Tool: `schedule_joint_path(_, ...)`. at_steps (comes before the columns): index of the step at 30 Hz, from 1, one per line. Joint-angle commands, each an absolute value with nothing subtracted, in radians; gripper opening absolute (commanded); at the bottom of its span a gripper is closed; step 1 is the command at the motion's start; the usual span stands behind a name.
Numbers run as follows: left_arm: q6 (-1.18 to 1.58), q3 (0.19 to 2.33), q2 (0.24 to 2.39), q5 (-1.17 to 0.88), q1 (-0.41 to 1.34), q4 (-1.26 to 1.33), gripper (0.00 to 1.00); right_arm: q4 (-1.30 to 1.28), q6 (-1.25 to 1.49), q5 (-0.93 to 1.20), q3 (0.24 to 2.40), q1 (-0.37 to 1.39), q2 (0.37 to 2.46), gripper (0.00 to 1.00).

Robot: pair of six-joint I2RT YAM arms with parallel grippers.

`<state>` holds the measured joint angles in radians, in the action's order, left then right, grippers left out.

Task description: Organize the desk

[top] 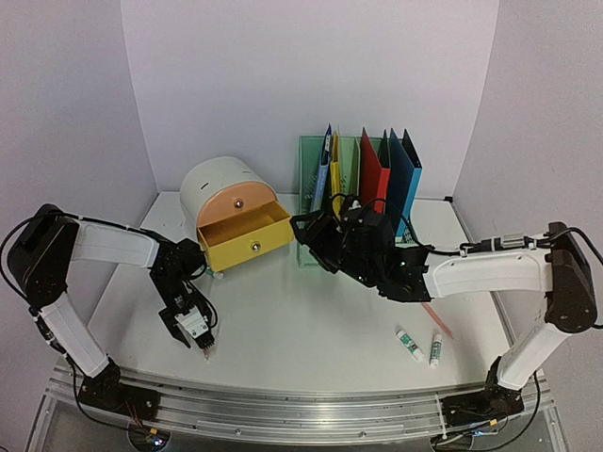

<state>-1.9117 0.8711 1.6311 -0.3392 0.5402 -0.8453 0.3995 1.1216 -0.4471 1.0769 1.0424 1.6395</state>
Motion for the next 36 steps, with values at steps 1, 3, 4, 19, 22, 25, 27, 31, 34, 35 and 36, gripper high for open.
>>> schedule_joint_path(1, -1.959, 0.893, 1.67, -0.317, 0.554, -0.801, 0.52, 0.358, 1.058, -0.501, 1.071, 1.046, 1.595, 0.66)
schedule_joint_path(3, -1.947, 0.885, 1.68, -0.309, 0.561, -0.786, 0.43, 0.351, 1.048, -0.507, 1.075, 1.046, 1.594, 0.66)
schedule_joint_path(4, -1.943, 0.885, 1.686, -0.305, 0.564, -0.79, 0.36, 0.349, 1.043, -0.509, 1.078, 1.046, 1.594, 0.66)
schedule_joint_path(19, -1.544, 1.147, 1.592, -0.539, 0.563, -1.015, 0.0, 0.329, 1.013, -0.59, 1.062, 1.045, 1.551, 0.67)
schedule_joint_path(22, -1.278, 1.369, 1.613, -0.688, 0.563, -1.089, 0.0, 0.323, 1.006, -0.628, 1.048, 1.046, 1.531, 0.67)
schedule_joint_path(25, -0.927, 1.587, 1.648, -0.71, 0.562, -1.045, 0.0, 0.313, 0.994, -0.677, 1.034, 1.045, 1.502, 0.68)
schedule_joint_path(27, -0.722, 1.673, 1.663, -0.619, 0.561, -0.935, 0.0, 0.301, 0.98, -0.699, 1.028, 1.045, 1.488, 0.68)
schedule_joint_path(31, -0.484, 1.722, 1.678, -0.313, 0.562, -0.759, 0.0, 0.282, 0.965, -0.723, 1.027, 1.045, 1.468, 0.69)
schedule_joint_path(34, -0.452, 1.713, 1.703, -0.213, 0.561, -0.722, 0.0, 0.276, 0.966, -0.738, 1.019, 1.045, 1.454, 0.69)
schedule_joint_path(35, -0.43, 1.719, 1.712, -0.205, 0.562, -0.725, 0.0, 0.274, 0.966, -0.741, 1.018, 1.045, 1.45, 0.69)
schedule_joint_path(36, -0.415, 1.728, 1.726, -0.203, 0.562, -0.735, 0.0, 0.273, 0.964, -0.744, 1.017, 1.045, 1.447, 0.69)
